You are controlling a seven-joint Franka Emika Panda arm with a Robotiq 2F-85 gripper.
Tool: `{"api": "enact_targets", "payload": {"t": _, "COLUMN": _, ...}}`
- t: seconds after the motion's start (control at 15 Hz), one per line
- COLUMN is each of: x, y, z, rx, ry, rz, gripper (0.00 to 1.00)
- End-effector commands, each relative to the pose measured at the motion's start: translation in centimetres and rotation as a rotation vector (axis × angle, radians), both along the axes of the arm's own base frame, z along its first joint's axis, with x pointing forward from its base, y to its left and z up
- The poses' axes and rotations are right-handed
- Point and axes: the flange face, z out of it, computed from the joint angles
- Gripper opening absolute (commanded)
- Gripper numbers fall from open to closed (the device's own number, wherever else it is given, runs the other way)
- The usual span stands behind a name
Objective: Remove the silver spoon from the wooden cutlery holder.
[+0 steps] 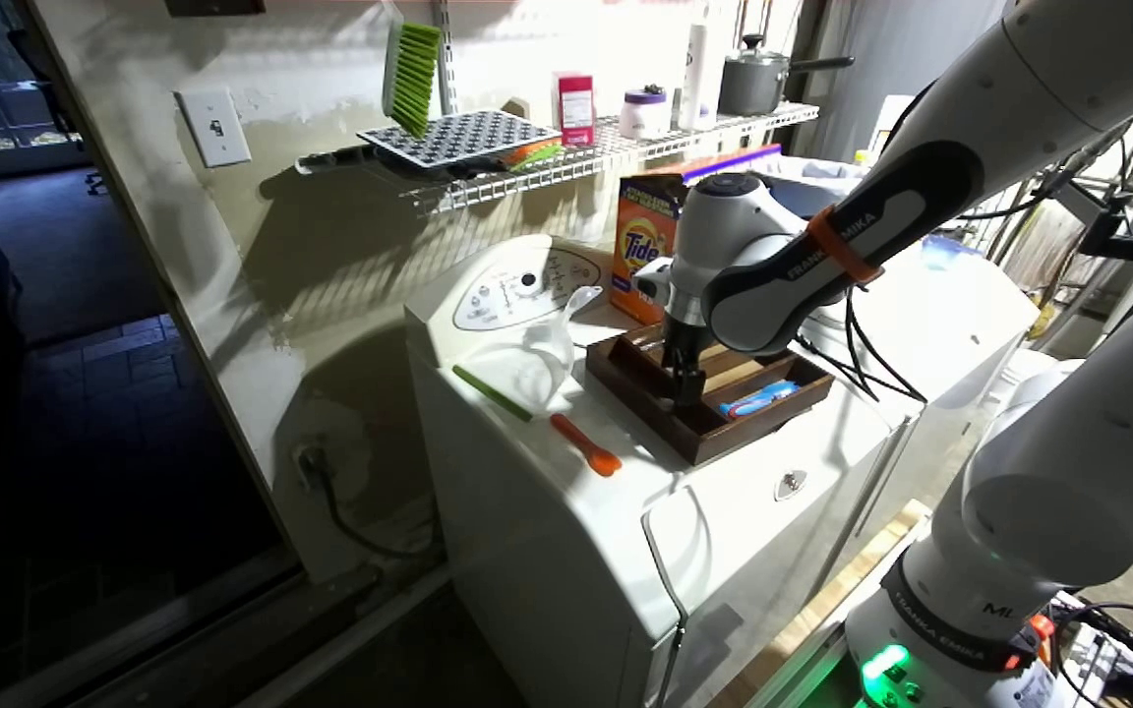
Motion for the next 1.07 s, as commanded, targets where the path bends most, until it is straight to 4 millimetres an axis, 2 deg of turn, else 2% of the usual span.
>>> {"api": "enact_targets", "payload": {"t": 0.0, "x": 0.4, "y": -0.2, "z": -0.8, "rx": 0.023, "ry": -0.005, "rz": 0.029, "gripper": 1.0}}
{"api": "enact_targets", "payload": {"t": 0.67, "x": 1.1, "y": 0.3, "z": -2.5, "rx": 0.056, "ry": -0.036, "rz": 0.104, "gripper": 1.0}}
{"api": "enact_targets", "payload": {"t": 1.0, "x": 1.2, "y": -0.3, "z": -3.5, "rx": 0.057, "ry": -0.025, "rz": 0.122, "gripper": 1.0}}
